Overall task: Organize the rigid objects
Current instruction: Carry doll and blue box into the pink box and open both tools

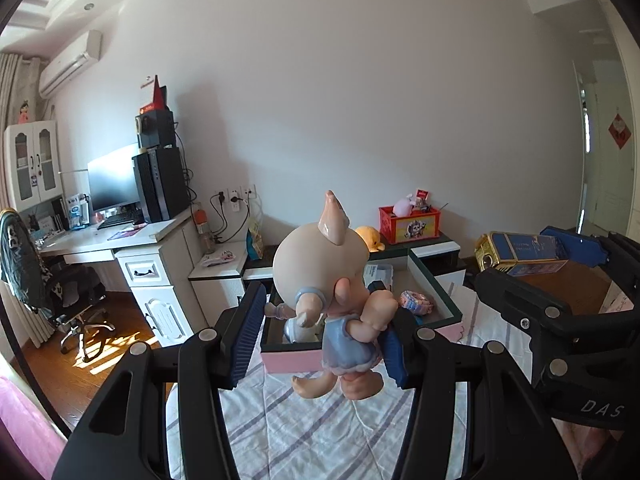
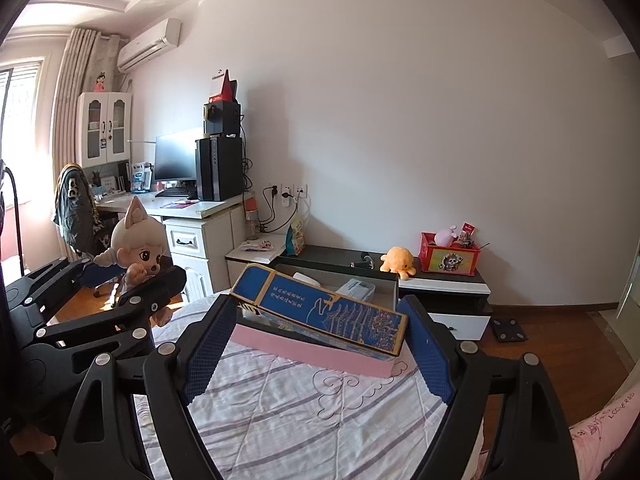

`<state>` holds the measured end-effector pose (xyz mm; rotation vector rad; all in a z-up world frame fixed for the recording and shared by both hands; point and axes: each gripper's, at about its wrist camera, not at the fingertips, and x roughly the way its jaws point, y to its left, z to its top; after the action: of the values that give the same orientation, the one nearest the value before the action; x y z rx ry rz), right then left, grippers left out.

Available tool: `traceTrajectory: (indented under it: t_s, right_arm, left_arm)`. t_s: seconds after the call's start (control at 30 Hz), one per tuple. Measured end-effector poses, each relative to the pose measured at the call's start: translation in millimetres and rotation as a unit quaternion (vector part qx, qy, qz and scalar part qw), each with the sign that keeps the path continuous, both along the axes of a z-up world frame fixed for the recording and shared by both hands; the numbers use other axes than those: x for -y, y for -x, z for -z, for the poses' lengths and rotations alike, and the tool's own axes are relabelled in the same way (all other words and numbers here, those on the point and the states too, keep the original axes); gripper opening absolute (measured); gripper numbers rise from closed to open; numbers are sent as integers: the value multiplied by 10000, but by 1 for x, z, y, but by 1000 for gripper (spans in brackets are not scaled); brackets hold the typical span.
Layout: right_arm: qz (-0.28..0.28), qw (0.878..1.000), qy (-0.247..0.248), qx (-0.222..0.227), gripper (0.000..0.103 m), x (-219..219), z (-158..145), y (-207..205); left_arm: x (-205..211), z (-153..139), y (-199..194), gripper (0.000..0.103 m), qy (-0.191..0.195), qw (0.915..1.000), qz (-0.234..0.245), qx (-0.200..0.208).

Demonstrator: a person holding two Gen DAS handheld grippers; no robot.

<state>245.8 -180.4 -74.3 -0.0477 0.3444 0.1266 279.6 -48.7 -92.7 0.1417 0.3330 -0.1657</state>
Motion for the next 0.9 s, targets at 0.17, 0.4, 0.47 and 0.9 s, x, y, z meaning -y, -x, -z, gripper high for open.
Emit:
traceTrajectory:
  t_s: [0.17,0.4,0.47,0.9]
  right_arm:
    - [14,9994,69,-334,84,10,20,-77]
    - [57,9956,14,-936,84,18,64,-167]
    - [67,9941,29,-1082,84,21,76,-186]
    - [60,9894,-17,-1453,89,29,116,-225]
  left_arm:
    - [17,29,-87,54,-159,9982,71,-579]
    - [32,77,-179,54,-387,9921,-5,-1192]
    - [36,91,-199,54,-474,9886,-77,-1427]
    - [29,109,-222,89,-559,9890,-458,-1289]
